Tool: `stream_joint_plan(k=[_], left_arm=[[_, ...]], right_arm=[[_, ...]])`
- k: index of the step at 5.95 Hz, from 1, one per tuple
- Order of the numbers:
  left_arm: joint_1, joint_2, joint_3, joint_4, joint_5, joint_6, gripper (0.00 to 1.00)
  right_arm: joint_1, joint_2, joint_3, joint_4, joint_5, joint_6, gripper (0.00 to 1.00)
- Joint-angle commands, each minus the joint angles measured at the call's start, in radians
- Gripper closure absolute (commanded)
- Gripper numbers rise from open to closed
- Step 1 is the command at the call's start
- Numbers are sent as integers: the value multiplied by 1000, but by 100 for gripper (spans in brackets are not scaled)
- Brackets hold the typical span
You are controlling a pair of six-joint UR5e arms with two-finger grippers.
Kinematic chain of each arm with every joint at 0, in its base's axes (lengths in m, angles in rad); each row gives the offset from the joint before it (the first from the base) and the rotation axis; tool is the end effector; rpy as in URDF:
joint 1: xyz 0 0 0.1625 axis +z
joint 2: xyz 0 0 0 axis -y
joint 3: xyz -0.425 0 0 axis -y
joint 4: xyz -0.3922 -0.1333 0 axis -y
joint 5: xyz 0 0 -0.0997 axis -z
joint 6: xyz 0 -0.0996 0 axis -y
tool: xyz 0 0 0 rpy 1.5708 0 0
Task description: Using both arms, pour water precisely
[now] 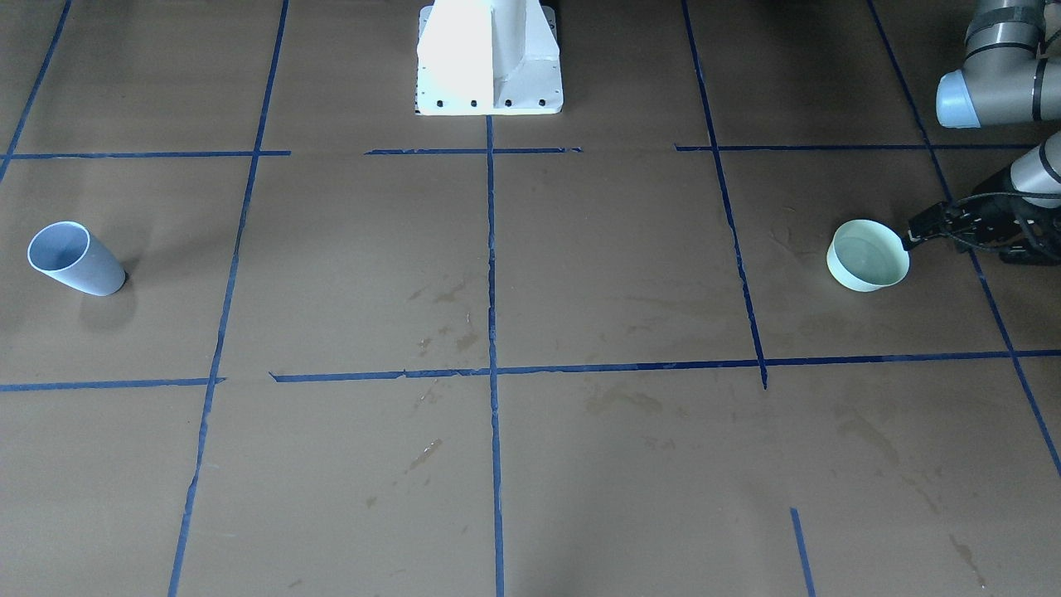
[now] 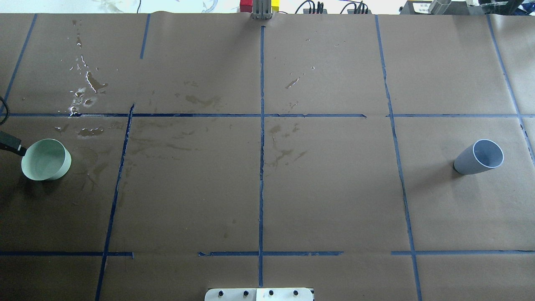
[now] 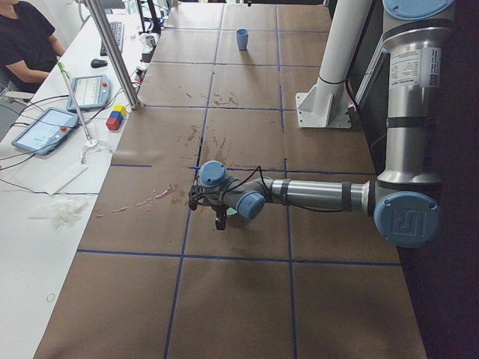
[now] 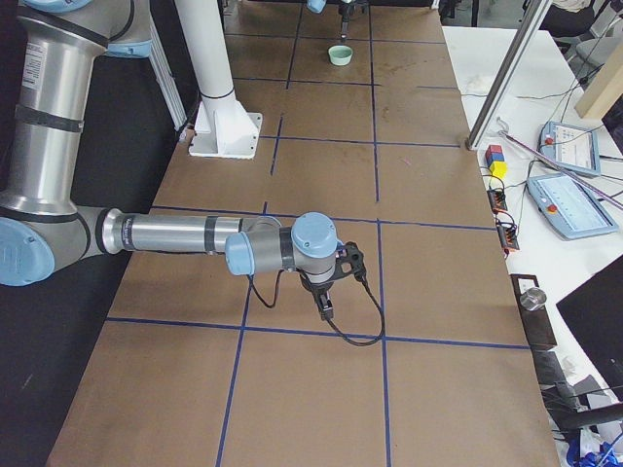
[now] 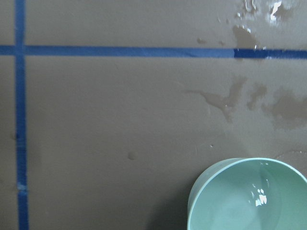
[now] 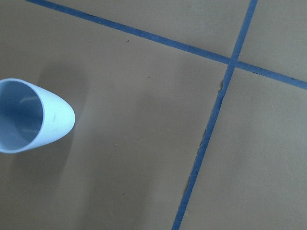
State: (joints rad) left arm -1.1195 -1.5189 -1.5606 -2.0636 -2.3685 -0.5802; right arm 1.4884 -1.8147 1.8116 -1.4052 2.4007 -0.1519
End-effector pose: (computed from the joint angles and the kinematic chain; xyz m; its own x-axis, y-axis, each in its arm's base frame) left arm 0.1575 -0.4671 0.6328 0.6338 0.0314 -0.7728 -0.0584 0.9983 -0.0073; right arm 0.0268 -0.4024 0.6263 0.6429 -0.3213 0.6953 0.1806 0.9457 0.2701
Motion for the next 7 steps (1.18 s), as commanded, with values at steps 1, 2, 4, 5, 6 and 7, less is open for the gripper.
stream_joint_plan(k=[1,2,4,5,6,7], left_arm=[[36,-12,27,-4,2,0,10],[55,-14,34,-4,2,0,20],[61,-24,43,-4,0,2,66],[61,-35,42,-4,-2,-1,93],[61,-40,36,-4,-6,0,100],[60,-52,19,-3,-14,0,100]], right_arm=[[0,0,0,0,0,0,0],[0,0,0,0,0,-1,0],[1,0,0,0,0,-2,0],[0,0,0,2,0,-2,0],[1,0,2,2,0,-2,0],[1,2,0,0,-1,0,0]])
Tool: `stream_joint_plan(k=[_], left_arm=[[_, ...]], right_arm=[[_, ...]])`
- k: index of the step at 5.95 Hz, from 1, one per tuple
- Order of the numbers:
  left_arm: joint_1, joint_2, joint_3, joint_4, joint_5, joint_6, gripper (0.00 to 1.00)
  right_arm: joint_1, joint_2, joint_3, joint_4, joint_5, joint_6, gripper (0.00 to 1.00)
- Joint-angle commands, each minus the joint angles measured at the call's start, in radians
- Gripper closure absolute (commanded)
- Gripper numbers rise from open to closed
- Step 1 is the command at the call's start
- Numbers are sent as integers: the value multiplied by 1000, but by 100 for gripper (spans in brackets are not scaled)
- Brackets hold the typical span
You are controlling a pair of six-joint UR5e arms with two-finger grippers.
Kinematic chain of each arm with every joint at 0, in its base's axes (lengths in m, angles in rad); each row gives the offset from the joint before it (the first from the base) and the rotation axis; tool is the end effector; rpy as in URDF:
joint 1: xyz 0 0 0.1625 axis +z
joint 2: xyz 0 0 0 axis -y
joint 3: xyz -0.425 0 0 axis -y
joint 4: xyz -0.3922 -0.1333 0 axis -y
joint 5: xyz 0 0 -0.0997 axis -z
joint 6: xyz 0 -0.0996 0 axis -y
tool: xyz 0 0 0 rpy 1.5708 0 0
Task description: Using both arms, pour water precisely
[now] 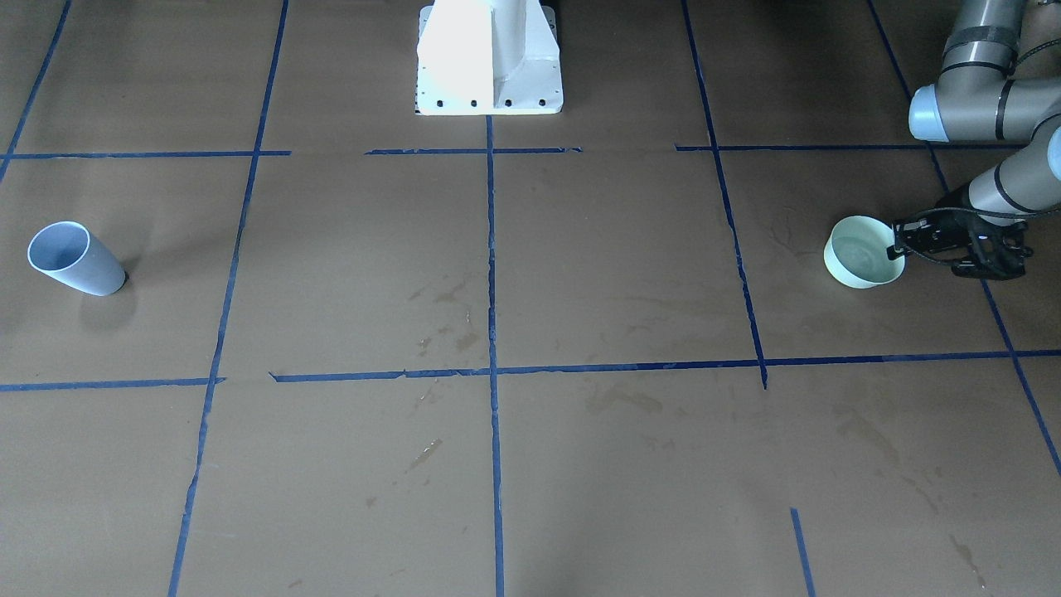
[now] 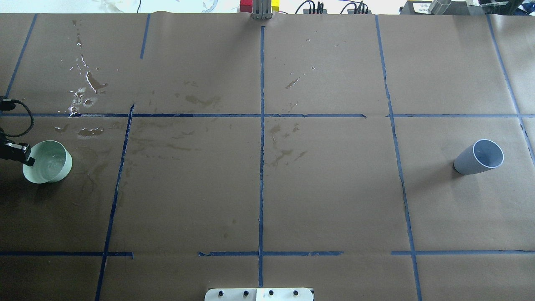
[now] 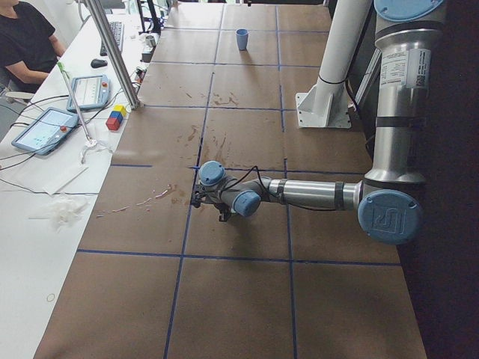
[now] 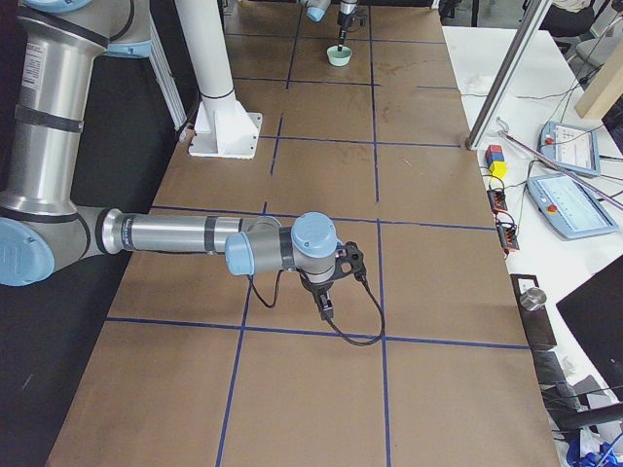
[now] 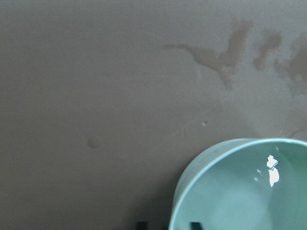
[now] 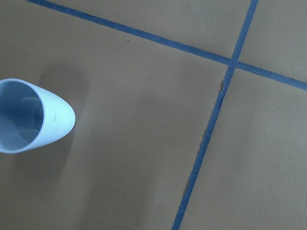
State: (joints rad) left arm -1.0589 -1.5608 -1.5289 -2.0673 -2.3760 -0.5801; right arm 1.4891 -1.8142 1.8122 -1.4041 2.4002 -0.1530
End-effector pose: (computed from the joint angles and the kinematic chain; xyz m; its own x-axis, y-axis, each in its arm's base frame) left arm 0.1948 -0.4722 0.6272 0.6206 0.0786 -0.7801 -0.1220 0.9925 0.0030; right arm 0.0271 -0.4027 0.6258 0.6432 -0.3234 0.6941 0.1806 0.9449 0.2729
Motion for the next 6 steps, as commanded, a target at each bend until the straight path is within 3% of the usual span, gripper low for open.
stream_joint_plan(k=[1,3,6], left_arm=[[0,-19,-64,9,-34,-4,100],[0,-85,-143,18,-37,-170,100],[179,-272,-152,30,-29,-454,100]], right_arm=[[-1,0,2,1,-1,1,0],[-1,0,6,-1,0,6,0],[-1,0,4,-1,13,6,0]])
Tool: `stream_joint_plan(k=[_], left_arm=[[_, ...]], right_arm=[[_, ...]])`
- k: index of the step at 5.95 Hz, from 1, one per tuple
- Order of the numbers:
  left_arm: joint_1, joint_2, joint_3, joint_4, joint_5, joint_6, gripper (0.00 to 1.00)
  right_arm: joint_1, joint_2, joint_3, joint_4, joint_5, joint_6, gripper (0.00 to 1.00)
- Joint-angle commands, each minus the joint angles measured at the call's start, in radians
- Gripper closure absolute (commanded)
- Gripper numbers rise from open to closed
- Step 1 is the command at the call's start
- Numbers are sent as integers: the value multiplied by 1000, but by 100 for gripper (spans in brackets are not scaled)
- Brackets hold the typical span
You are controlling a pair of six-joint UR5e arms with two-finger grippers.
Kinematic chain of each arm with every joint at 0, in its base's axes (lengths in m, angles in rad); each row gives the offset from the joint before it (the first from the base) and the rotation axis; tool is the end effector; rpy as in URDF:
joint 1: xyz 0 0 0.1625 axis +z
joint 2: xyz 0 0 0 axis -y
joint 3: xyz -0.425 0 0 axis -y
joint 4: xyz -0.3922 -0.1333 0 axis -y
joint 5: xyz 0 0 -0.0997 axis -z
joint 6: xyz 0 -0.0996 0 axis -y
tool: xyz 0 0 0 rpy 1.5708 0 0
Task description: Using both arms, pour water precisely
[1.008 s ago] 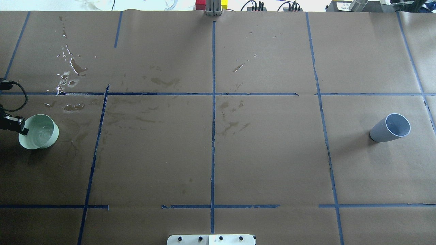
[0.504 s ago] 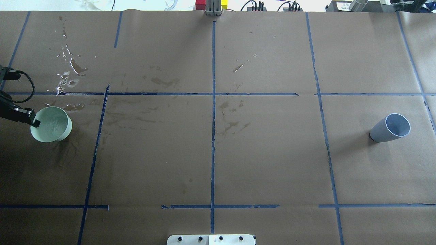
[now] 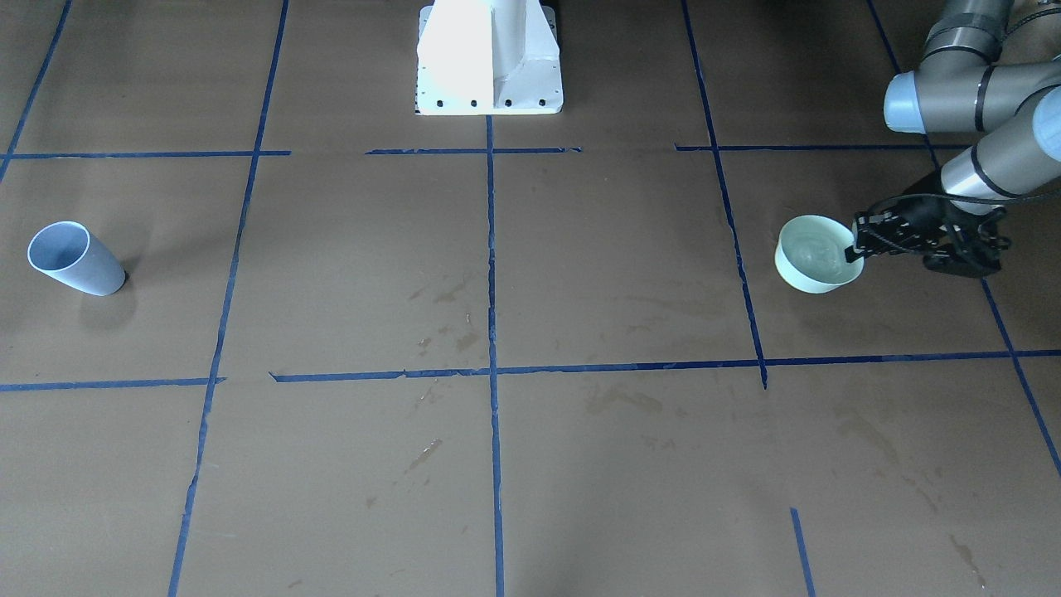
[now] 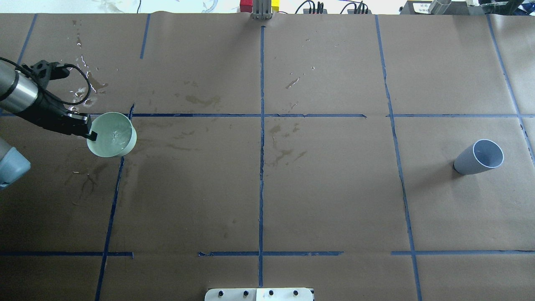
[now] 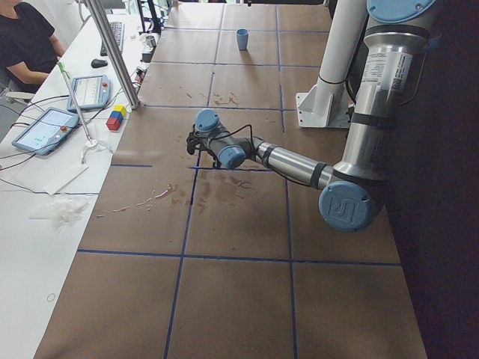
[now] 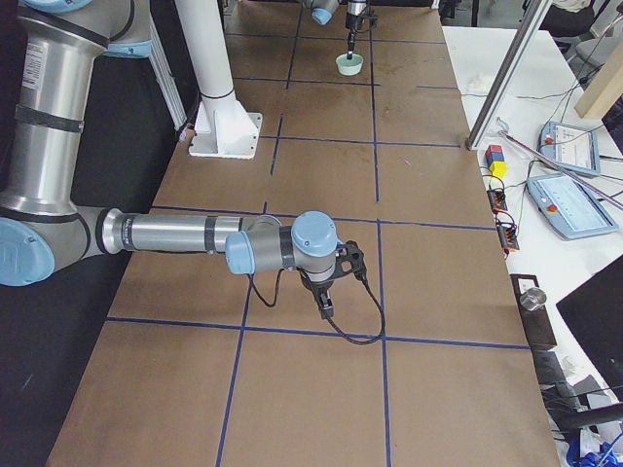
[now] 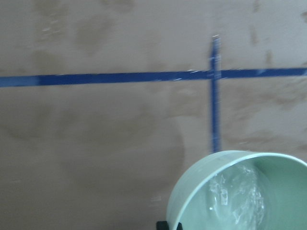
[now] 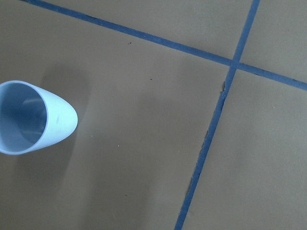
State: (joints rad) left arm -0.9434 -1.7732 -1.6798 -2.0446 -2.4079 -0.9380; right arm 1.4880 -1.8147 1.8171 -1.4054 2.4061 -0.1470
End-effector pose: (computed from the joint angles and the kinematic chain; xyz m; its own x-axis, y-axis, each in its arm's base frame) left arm 0.2904 -0.5015 0.4353 0.4731 0.0222 -0.8807 -0.0570 0.9984 -0.0055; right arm 0.0262 -0.4026 0.6232 0.6394 -0.3209 0.6987 0.1771 0.9458 0.2723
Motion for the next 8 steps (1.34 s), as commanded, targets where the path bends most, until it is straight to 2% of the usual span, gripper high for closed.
stream_joint_plan(k=[1,2,3,4,5,8], left_arm=[[127,-169,0,118,25,-149,100],[156,-263,0,220,89,-154,100],[243,-346,11,303,172,-157,100],[315,-423,50,316,222,-241,100],[343,-504,131,316,274,-255,100],[397,-537,189,302,313,-301,100]], right_arm=[[-2,2,-1,2,7,-3,0],[-2,2,1,2,7,-2,0],[-2,5,-1,2,4,-3,0],[-2,6,-1,3,4,-2,0],[-2,6,1,3,2,0,0],[-2,6,2,2,7,21,0]])
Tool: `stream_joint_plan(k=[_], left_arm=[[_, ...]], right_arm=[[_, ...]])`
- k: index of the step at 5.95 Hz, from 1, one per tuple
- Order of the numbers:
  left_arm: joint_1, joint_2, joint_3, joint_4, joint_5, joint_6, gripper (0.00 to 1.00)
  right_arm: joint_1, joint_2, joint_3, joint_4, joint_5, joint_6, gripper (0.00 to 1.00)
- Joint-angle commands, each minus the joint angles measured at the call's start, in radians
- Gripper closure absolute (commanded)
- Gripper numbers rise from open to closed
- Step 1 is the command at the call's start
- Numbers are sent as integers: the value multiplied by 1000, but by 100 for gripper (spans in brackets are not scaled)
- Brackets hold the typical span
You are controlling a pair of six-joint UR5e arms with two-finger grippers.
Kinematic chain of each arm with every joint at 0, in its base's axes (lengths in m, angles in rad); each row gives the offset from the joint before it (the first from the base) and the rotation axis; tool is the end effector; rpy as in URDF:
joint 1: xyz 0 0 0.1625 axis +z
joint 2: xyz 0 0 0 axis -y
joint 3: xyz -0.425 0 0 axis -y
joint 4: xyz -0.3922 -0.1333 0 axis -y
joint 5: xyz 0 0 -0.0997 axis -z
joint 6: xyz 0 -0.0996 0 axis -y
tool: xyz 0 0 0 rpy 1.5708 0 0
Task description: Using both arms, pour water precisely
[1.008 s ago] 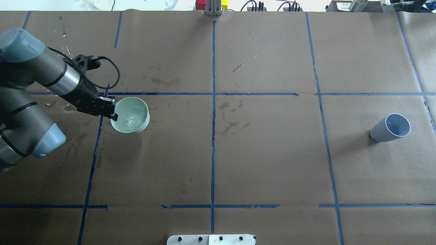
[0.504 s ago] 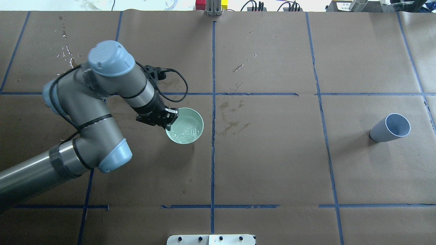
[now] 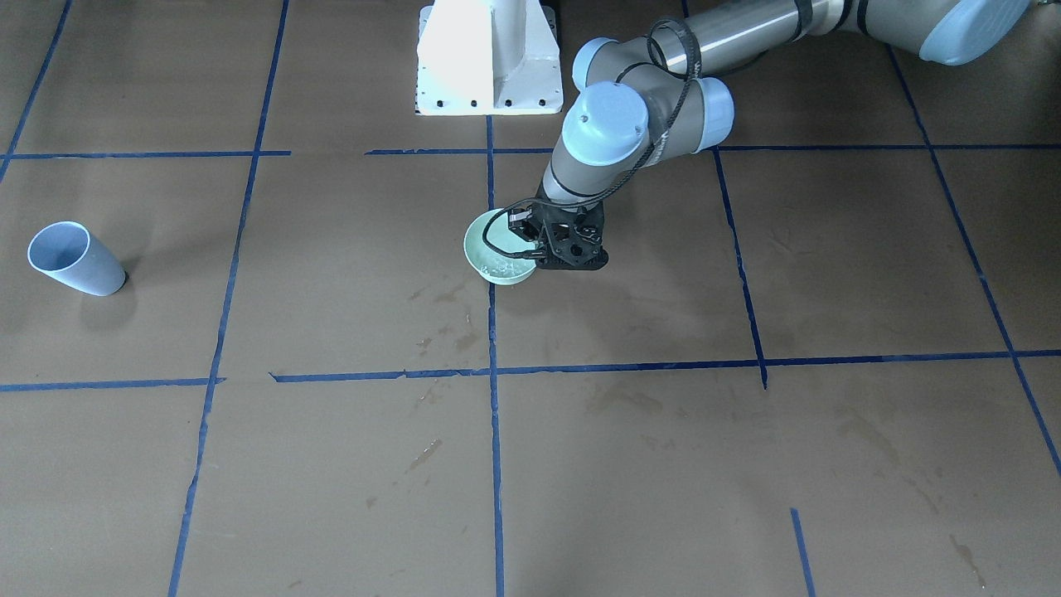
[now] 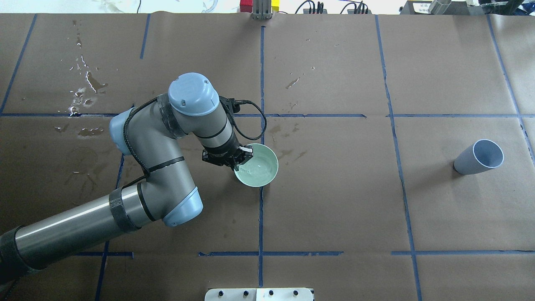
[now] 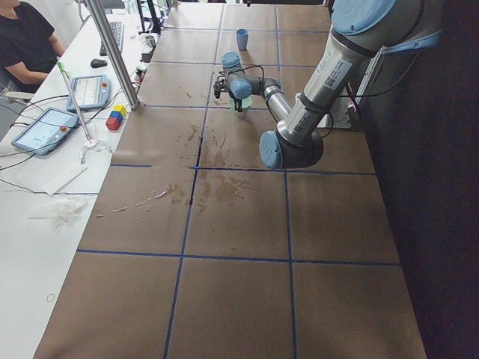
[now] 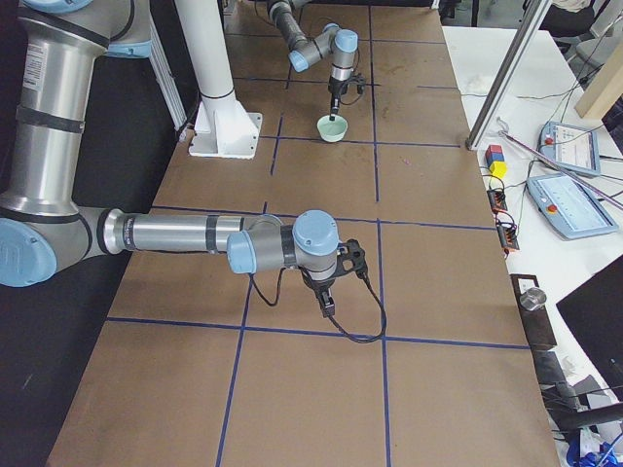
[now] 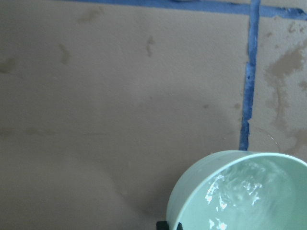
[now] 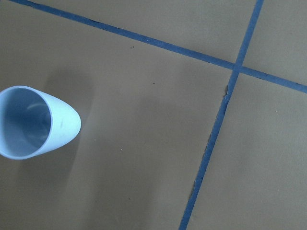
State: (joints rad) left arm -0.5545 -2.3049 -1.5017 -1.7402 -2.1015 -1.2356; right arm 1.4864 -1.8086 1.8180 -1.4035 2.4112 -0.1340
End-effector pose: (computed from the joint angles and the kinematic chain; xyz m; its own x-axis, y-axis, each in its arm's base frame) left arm 0.5718 -0.4516 0.2198 0.5837 -0.0278 -0.8115 -0.0601 0.9952 -0.0773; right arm 0.0250 -0.4054 0.6197 0.6368 -0.3161 0.7033 0.1696 0.9472 0.2722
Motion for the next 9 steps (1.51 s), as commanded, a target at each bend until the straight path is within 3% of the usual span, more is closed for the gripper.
stream_joint_plan(k=[1,3,4,5,6,7,8,9], left_arm=[[14,-17,18,-7,6,-5,98],[16,-22,44,-55,6,-5,93],[18,-24,46,-64,8,-5,75],[18,-21,46,-88,6,-5,22],[7,-21,31,-90,6,-10,4],[-13,-15,-15,-85,6,-39,3],[-15,-5,-26,-84,6,-66,2],[-19,27,-73,-81,6,-67,2]], right_arm=[[0,0,4,0,3,8,0],[0,2,7,1,32,5,0],[0,3,7,1,40,5,0],[-2,0,3,62,42,8,0],[-15,-3,4,86,42,87,0],[-61,-3,24,198,36,292,0],[-113,-55,21,426,17,486,0],[-145,-89,24,539,-1,590,0]])
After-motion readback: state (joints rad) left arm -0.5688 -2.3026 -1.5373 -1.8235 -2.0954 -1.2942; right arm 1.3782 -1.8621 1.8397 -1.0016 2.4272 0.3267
